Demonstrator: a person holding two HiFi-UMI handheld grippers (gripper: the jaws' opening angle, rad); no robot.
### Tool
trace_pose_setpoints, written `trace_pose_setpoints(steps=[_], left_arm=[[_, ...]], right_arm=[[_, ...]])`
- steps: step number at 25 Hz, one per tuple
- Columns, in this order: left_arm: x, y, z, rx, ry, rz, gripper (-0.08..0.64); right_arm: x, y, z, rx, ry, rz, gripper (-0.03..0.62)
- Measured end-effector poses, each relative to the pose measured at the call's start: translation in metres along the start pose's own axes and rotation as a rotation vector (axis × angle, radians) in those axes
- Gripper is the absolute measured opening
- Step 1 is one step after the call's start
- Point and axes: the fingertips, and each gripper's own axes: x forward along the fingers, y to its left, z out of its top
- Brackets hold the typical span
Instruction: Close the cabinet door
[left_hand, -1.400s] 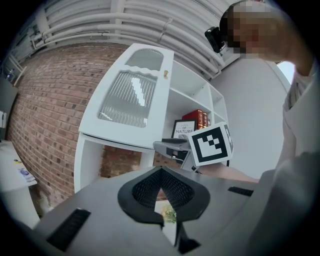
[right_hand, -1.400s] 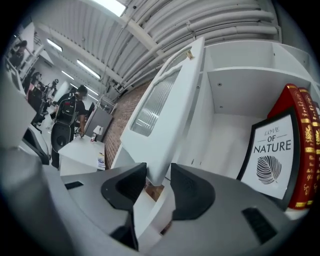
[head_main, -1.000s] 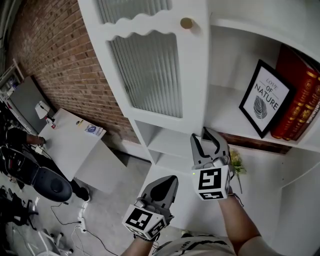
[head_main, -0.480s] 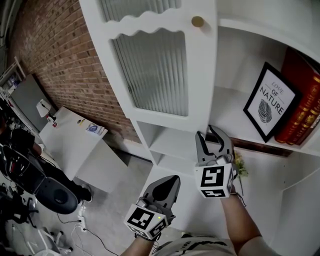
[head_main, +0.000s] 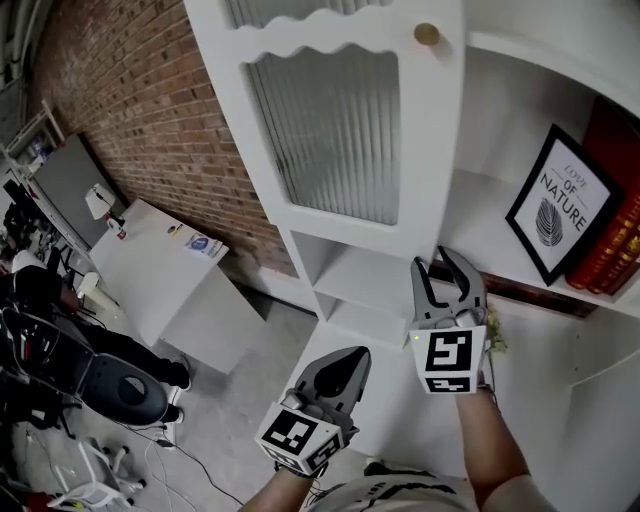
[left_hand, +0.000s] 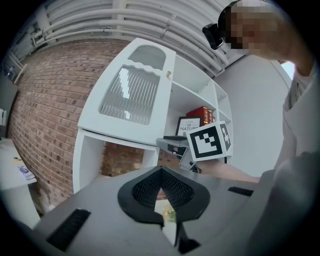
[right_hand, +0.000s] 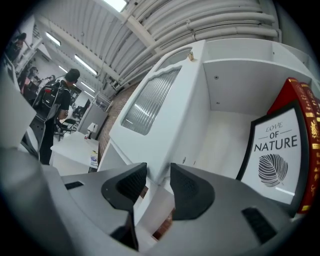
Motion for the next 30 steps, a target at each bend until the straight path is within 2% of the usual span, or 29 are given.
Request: trace_pose_setpoints(steps=[8,12,17,21,30], left_arm=[[-0.033,0.005,-0.005,-0.001,0.008,0.032,0.011],[-0.052,0.001,-0.004,-0.006,-0.002,0.030,0.011],[-0.075,-0.005,-0.001,-0.003,-0.016,0.029,0.011],[-0.094,-0.009,-0.003,-0.004,-0.026,0.025,0.011],[-0.135,-0.023,-0.004,-0.021,-0.035,0.014,0.011]], right_arm=[[-0.021,0.013,0.005,0.091,-0.028,-0.002,0.155],[-0.040,0.034,0.003,0.142,-0.018,0.046,0.155],[-0.067,0.063,-0.004,0.249,-0.009,0.114,0.148],[-0.091,0.087,-0.004,0.322,-0.002,0.163,0.109],[-0.146,0.136,0.006,0.350,-0.003,0.233,0.054]])
